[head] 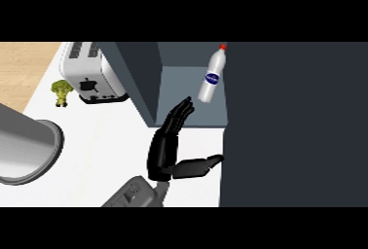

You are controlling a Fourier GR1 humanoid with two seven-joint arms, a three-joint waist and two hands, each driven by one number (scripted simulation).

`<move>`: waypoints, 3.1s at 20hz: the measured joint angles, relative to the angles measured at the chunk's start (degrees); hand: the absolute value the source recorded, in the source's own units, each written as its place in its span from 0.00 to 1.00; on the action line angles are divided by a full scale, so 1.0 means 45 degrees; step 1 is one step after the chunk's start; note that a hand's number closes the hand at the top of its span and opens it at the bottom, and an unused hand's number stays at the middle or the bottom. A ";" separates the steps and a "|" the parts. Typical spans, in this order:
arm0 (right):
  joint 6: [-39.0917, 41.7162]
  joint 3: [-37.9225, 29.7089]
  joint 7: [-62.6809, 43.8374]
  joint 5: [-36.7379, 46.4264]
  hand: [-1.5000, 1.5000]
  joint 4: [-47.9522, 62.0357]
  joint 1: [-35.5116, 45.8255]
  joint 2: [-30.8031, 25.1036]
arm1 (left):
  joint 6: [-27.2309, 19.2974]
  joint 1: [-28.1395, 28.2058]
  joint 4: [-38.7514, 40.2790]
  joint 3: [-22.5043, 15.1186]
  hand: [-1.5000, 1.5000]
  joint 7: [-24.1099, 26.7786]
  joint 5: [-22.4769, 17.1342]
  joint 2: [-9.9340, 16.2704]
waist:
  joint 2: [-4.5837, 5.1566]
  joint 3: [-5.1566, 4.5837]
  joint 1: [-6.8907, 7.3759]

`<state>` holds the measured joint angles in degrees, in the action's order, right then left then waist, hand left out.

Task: Pick up the bottled water, place it into the cabinet and close the cabinet

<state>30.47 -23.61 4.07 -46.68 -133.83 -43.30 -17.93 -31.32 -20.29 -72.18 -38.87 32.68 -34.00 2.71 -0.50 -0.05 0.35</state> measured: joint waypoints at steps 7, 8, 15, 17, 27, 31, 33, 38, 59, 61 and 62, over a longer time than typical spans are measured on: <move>0.0790 0.0262 -0.0370 -0.0013 1.00 -0.0024 0.0003 -0.0554 | 0.0244 0.2410 -0.3053 -0.1231 1.00 -0.0362 0.0475 0.1595 | 0.0019 -0.0001 -0.0022; 0.0834 0.0402 -0.0458 -0.0017 1.00 -0.0045 0.0019 -0.0632 | 0.0269 0.2699 -0.3485 -0.1331 1.00 -0.0440 0.0533 0.1917 | 0.0021 -0.0002 -0.0011; 0.1883 0.1210 -0.0764 0.0062 1.00 -0.0108 -0.0351 -0.0915 | 0.1044 0.4527 -0.5655 -0.0812 1.00 -0.0427 0.0358 0.4443 | 0.0007 -0.0013 -0.0057; 0.2404 0.1446 -0.0856 0.0090 1.00 -0.0129 -0.0467 -0.1170 | 0.1326 0.4936 -0.6043 -0.0564 1.00 -0.0316 0.0227 0.4996 | -0.0001 -0.0019 -0.0076; 0.3321 0.2618 -0.0572 0.0234 1.00 -0.0342 -0.0335 -0.1106 | 0.2858 0.6722 -0.7980 0.1683 0.00 -0.0017 -0.1348 0.7528 | -0.0082 -0.0070 -0.0148; 0.3560 0.3225 -0.0693 0.0311 1.00 -0.0385 -0.0259 -0.1252 | 0.3444 0.7438 -0.8354 0.2657 0.00 0.0289 -0.1900 0.8330 | -0.0112 -0.0093 -0.0070; 0.3613 0.3554 -0.0794 0.0354 1.00 -0.0406 -0.0101 -0.1367 | 0.3635 0.7756 -0.8521 0.3073 0.00 0.0375 -0.2137 0.8642 | -0.0128 -0.0109 -0.0010; 0.3639 0.4527 -0.1155 0.0483 1.00 -0.0426 0.0438 -0.1591 | 0.4119 0.8493 -0.8817 0.3955 0.00 0.0439 -0.2704 0.9352 | -0.0189 -0.0151 0.0088; 0.1165 0.8719 -0.3973 0.1165 1.00 -0.0182 0.5362 -0.1861 | 0.6431 1.0780 -0.8843 0.6239 0.00 0.0769 -0.4300 1.1118 | -0.0363 -0.0309 0.0613; 0.0601 0.9179 -0.4353 0.1236 1.00 -0.0142 0.5949 -0.1684 | 0.6663 1.0946 -0.8776 0.6439 0.00 0.0829 -0.4393 1.1245 | -0.0352 -0.0309 0.0667; 0.0306 0.9406 -0.4554 0.1271 1.00 -0.0123 0.6239 -0.1596 | 0.6753 1.1048 -0.8787 0.6495 0.00 0.0858 -0.4425 1.1282 | -0.0358 -0.0308 0.0706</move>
<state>31.85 18.72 -16.42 -40.96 -134.39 -15.22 -25.11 -0.93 29.42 -111.72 -9.64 36.54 -53.92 53.48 -2.11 -1.44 3.53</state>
